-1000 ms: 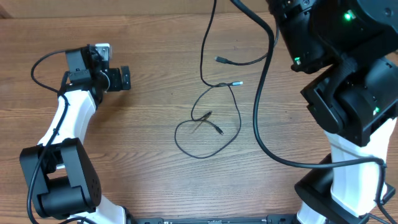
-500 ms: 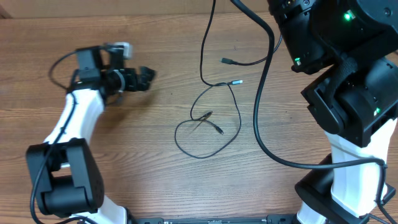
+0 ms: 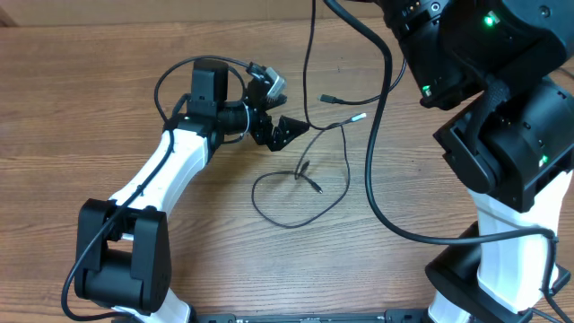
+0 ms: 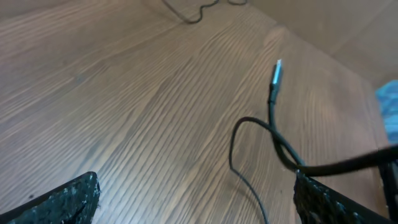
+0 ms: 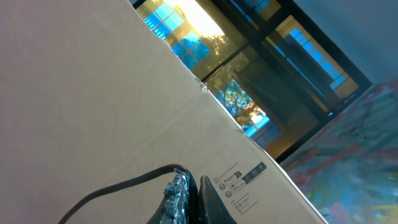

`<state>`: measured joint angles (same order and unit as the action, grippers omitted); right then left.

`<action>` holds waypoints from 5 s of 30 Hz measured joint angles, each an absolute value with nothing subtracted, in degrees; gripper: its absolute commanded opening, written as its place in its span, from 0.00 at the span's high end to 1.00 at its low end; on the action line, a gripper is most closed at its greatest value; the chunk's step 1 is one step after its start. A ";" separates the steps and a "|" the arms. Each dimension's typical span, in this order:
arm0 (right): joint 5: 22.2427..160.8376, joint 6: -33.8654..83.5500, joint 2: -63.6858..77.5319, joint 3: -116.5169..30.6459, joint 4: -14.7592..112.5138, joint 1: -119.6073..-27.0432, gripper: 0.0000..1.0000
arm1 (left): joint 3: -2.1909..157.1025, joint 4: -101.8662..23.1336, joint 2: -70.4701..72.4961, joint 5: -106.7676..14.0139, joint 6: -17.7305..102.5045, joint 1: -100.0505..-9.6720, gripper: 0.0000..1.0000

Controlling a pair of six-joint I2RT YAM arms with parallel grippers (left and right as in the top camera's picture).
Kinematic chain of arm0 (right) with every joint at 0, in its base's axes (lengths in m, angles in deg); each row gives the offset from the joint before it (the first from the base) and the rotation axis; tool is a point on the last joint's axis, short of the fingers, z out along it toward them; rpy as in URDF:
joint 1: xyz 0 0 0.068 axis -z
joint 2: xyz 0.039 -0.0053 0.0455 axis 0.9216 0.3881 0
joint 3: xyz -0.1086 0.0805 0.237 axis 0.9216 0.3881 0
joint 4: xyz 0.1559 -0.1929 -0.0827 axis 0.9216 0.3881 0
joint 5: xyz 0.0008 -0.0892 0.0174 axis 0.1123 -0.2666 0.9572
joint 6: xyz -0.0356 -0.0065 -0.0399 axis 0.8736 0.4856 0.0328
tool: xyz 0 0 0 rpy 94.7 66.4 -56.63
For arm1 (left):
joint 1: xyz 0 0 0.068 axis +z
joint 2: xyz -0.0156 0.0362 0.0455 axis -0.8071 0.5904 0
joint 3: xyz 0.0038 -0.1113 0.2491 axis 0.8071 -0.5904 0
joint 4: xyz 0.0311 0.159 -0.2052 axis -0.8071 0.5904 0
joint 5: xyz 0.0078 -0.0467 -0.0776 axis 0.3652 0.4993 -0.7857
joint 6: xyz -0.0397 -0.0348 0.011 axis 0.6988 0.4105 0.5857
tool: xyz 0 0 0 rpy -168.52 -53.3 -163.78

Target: Untangle cables

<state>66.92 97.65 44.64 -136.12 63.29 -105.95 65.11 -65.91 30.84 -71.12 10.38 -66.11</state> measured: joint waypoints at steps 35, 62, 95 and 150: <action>65.93 96.82 44.64 -136.12 63.29 -105.95 0.96 | 65.11 -65.85 30.84 -91.18 8.52 -60.05 0.48; 65.80 95.77 44.64 -136.12 63.75 -105.92 0.96 | 65.11 -69.28 30.84 -83.45 15.65 -63.13 0.96; 71.16 84.77 44.64 -135.86 70.09 -88.68 0.96 | 65.28 -13.72 2.66 -54.53 -13.56 -51.33 0.96; 76.03 65.39 45.23 -135.79 84.32 -75.41 0.96 | 65.17 -40.43 11.30 -67.36 -7.96 -59.09 0.01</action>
<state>76.03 65.39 45.23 -135.79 84.32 -75.41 65.17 -40.43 11.30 -67.36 -7.96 -59.09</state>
